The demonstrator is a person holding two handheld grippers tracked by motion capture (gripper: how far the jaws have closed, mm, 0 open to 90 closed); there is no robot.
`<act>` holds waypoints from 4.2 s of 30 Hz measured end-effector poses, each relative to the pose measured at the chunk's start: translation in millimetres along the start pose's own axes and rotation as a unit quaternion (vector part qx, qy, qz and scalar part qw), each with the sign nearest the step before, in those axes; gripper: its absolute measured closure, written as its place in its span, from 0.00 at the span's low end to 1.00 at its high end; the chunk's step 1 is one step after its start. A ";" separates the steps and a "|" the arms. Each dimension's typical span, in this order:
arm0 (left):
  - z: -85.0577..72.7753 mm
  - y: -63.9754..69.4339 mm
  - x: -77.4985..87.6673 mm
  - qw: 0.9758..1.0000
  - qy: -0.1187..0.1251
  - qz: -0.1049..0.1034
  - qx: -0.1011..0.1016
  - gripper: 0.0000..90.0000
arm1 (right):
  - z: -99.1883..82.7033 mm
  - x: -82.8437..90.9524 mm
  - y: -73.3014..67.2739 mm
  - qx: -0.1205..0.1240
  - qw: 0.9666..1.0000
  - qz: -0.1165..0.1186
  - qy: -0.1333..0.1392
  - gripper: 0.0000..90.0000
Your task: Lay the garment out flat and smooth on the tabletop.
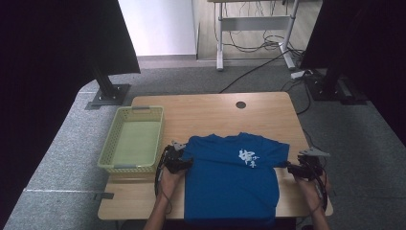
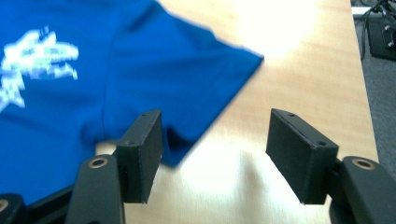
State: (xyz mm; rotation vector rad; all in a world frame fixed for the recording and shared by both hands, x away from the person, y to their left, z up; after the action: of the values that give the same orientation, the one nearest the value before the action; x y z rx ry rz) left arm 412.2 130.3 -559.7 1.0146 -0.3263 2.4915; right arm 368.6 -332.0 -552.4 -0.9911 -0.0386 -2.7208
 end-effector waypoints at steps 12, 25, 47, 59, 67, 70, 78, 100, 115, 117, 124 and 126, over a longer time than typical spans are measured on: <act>-0.3 -0.5 -0.5 1.000 0.003 -0.002 -0.001 0.42 | -11.3 -11.1 -9.4 0.014 0.999 0.000 -0.029 0.31; 5.7 -2.4 23.6 0.999 0.030 -0.023 0.027 0.45 | 4.5 -13.2 -55.3 0.043 0.997 0.067 -0.016 0.24; 6.1 -0.4 -2.3 1.000 -0.006 -0.007 0.009 0.49 | 11.5 -48.6 -50.0 0.051 0.997 0.054 -0.029 0.22; 4.4 6.0 -4.3 1.000 0.004 -0.002 -0.007 0.44 | 3.6 -39.1 -48.5 0.057 0.996 0.058 -0.032 0.22; 17.8 -7.8 -19.7 1.000 0.010 0.013 0.009 0.45 | 15.6 -55.4 -38.0 0.047 0.998 0.049 -0.017 0.22; 23.3 -10.1 -24.4 1.000 0.006 0.014 0.009 0.44 | 20.1 -60.7 -37.6 0.046 0.998 0.049 -0.016 0.22; 23.0 13.5 0.1 1.000 0.014 -0.016 -0.015 0.39 | 24.7 -46.5 -54.3 0.059 0.996 0.069 -0.003 0.21; 20.5 32.7 -3.2 0.998 0.029 -0.021 -0.061 0.35 | 29.5 -61.2 -61.8 0.068 0.993 0.099 -0.014 0.17; -15.8 29.8 11.1 0.997 0.029 -0.027 -0.059 0.33 | -8.2 -0.1 -49.0 0.060 0.992 0.106 -0.014 0.18; -16.6 29.3 11.4 0.998 0.030 -0.026 -0.056 0.33 | -16.6 8.7 -49.5 0.056 0.992 0.111 -0.015 0.19; -20.2 24.8 11.8 0.998 0.036 -0.035 -0.040 0.33 | -41.6 36.8 -62.4 0.061 0.989 0.133 -0.024 0.26; -21.2 24.1 11.4 0.998 0.040 -0.037 -0.036 0.32 | -49.2 42.2 -66.2 0.063 0.988 0.138 -0.028 0.29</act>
State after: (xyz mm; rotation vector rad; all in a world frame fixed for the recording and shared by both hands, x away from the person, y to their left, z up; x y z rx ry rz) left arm 380.7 120.3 -567.9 0.8789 -0.3454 2.4287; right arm 290.7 -282.4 -559.5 -0.9583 -0.0754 -2.4087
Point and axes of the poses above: each handheld gripper's, and its own axes: x roughly backward along the jaws, z roughly out of its top, y roughly to its right, the point moved 2 cm from there along -x, roughly forward along the jaws, and after that the axes turned 3 degrees about -x, right-handed, at the moved point
